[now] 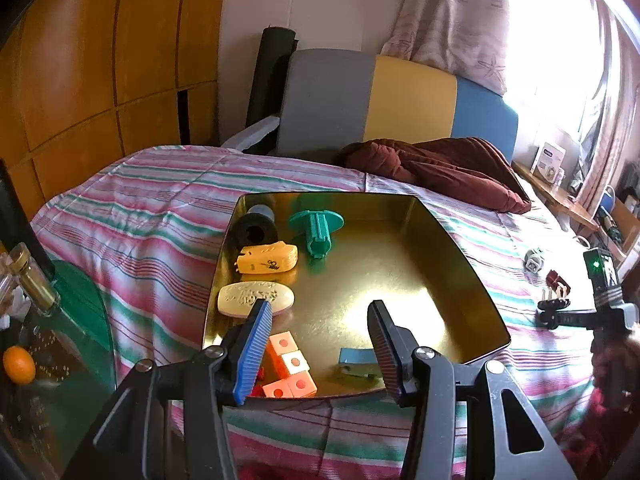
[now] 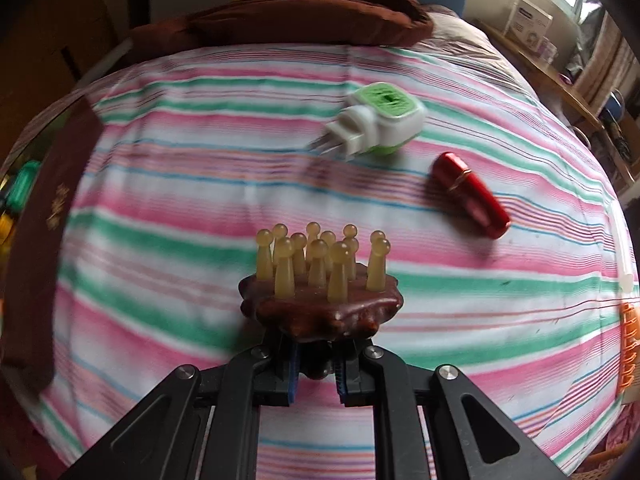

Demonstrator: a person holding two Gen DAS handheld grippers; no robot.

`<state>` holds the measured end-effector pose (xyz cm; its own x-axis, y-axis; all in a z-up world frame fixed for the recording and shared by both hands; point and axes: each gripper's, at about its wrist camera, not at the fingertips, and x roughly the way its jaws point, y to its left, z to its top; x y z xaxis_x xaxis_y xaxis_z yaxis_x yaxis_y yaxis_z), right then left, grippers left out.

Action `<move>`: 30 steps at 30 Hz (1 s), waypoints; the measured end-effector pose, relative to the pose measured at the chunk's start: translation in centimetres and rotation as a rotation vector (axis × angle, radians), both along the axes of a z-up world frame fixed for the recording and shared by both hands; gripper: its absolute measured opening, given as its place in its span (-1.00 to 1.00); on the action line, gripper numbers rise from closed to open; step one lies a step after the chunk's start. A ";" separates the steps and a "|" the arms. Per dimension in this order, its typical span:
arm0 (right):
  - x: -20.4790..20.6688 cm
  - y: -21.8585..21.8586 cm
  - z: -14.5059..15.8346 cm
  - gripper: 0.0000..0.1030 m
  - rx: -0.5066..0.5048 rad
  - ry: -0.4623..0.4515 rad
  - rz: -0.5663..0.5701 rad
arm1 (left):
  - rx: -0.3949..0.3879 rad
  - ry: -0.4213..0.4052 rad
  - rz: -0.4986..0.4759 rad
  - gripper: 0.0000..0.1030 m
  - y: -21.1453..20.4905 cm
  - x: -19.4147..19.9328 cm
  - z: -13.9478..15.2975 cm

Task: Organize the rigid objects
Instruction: 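Carry the brown comb-like piece into the tray with the right tool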

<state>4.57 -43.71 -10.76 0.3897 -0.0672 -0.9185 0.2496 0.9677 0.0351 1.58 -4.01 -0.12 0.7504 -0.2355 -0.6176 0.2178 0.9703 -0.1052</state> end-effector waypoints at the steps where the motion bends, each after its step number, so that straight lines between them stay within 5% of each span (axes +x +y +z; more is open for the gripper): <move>1: -0.2 0.7 0.0 -0.74 0.008 -0.008 0.012 | -0.002 0.000 0.003 -0.01 0.2 -0.1 -0.1; 11: 0.0 4.9 0.6 -0.77 0.067 -0.051 0.058 | -0.005 0.004 0.041 -0.01 1.9 -0.4 -0.4; 16: 0.7 7.0 3.4 -0.77 0.086 -0.136 0.078 | -0.005 0.012 0.071 -0.02 3.0 -0.4 -0.7; 24: 2.3 13.6 8.6 -0.77 0.114 -0.241 0.256 | -0.013 0.007 0.092 -0.02 3.9 -0.4 -0.7; 30: 4.6 20.0 9.5 -0.77 0.172 -0.216 0.395 | -0.017 0.010 0.104 -0.02 4.4 -0.3 -0.8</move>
